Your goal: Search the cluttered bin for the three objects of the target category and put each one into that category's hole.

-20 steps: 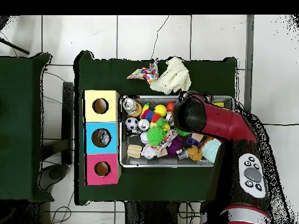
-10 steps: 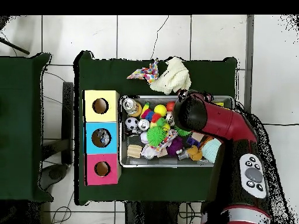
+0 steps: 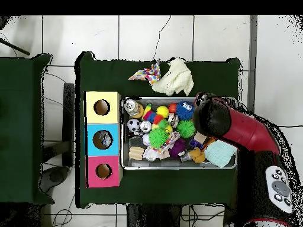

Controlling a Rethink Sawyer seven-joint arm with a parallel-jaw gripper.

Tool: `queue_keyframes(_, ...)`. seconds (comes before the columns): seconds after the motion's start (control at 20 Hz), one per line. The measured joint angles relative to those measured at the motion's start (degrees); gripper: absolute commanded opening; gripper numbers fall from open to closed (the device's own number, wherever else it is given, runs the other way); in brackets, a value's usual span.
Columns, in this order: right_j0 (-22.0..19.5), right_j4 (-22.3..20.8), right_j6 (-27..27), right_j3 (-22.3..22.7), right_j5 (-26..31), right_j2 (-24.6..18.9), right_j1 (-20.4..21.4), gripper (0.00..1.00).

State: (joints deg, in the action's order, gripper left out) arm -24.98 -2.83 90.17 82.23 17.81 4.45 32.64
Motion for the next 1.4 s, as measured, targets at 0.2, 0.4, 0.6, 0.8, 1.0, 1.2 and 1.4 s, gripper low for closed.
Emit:
queue_keyframes(0.2,-1.82,0.24,0.00,1.83,0.00,0.01,0.59,1.00)
queue_keyframes(0.4,-1.80,0.22,0.00,2.01,0.00,0.00,0.59,1.00)
queue_keyframes(0.6,-1.21,0.16,0.00,2.01,0.00,0.02,0.54,1.00)
queue_keyframes(0.8,-0.50,0.10,0.00,2.08,-0.19,-0.02,0.37,1.00)
queue_keyframes(1.0,-0.60,0.09,0.00,2.32,-1.31,-0.02,0.01,1.00)
queue_keyframes(1.2,-1.20,0.12,0.00,2.87,-3.81,-0.12,-0.82,1.00)
queue_keyframes(1.4,-2.18,0.12,0.00,4.19,-5.97,-0.45,-1.60,1.00)
